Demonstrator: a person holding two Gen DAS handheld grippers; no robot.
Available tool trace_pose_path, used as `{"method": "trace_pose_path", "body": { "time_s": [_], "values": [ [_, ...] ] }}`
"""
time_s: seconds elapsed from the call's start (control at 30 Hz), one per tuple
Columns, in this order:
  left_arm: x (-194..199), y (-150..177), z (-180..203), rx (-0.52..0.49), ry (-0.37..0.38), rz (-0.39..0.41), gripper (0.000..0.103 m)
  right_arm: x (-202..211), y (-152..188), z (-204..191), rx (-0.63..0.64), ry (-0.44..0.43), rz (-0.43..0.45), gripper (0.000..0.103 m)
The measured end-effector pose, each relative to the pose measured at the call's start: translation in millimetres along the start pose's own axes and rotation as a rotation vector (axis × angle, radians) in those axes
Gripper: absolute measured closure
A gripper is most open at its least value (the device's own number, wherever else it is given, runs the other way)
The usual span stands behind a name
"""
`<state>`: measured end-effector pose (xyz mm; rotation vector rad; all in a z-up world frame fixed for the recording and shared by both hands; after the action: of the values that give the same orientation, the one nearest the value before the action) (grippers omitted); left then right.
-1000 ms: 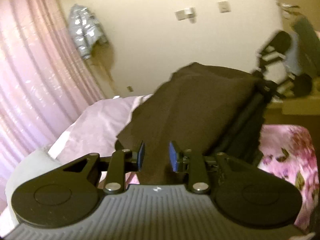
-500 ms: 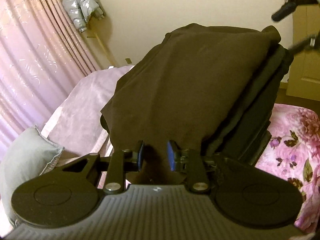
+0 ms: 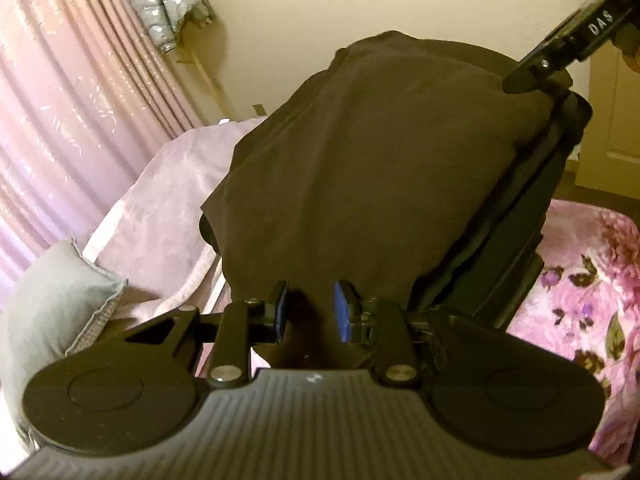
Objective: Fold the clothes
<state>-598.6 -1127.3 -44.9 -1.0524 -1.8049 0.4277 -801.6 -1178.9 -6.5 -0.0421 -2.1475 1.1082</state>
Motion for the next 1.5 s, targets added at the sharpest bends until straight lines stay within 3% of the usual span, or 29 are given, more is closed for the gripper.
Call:
{"method": "trace_pose_path", "body": {
  "time_s": [0.23, 0.4, 0.57, 0.67, 0.73, 0.87, 1.0, 1.17, 1.3, 1.5],
  "values": [
    [5.9, -7.5, -17.6, 0.118, -0.012, -0.010, 0.078, 27.4, -12.0, -18.1, 0.077, 0.036, 0.101, 0.044],
    [12.3, -12.2, -25.0, 0.166, -0.006, -0.006, 0.073, 43.5, 1.1, -21.5, 0.059, 0.065, 0.136, 0.044],
    [23.8, -15.7, -27.1, 0.181, -0.003, 0.012, 0.068, 59.7, 8.5, -22.3, 0.032, 0.103, 0.168, 0.033],
    [35.5, -13.8, -28.2, 0.212, 0.001, 0.020, 0.066, 65.4, 13.6, -27.5, 0.028, 0.115, 0.177, 0.032],
    [44.0, -11.6, -29.2, 0.238, 0.006, 0.024, 0.059, 63.8, 18.9, -33.8, 0.027, 0.125, 0.172, 0.031],
    [61.1, -6.5, -31.3, 0.293, 0.014, 0.030, 0.039, 65.5, 40.3, -45.2, 0.017, 0.171, 0.151, 0.006],
    [71.7, 17.0, -23.2, 0.383, 0.031, -0.051, 0.015, 66.1, 67.0, -53.5, -0.041, 0.229, 0.124, 0.001],
    [87.1, 50.8, -3.2, 0.412, 0.058, -0.141, 0.009, 74.1, 99.9, -71.3, -0.113, 0.283, 0.112, 0.001],
    [106.7, 72.0, 13.3, 0.441, 0.120, -0.186, 0.007, 84.3, 126.8, -87.6, -0.158, 0.324, 0.101, 0.001],
    [140.3, 95.0, 28.9, 0.469, 0.157, -0.206, 0.002, 90.0, 158.8, -111.0, -0.239, 0.344, 0.081, 0.001]
  ]
}}
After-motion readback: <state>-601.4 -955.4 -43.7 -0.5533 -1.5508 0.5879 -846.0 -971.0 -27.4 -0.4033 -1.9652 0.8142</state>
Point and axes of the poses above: each gripper's, at about its wrist camera, not at the fingertips, and x roughly against the way its jaws point, z to its right, y to its underside, the point moved 9 cm from there along -x, roughly the way its jaws point, and after that the axes turned 13 degrees about -y, right-handed, at the moved point
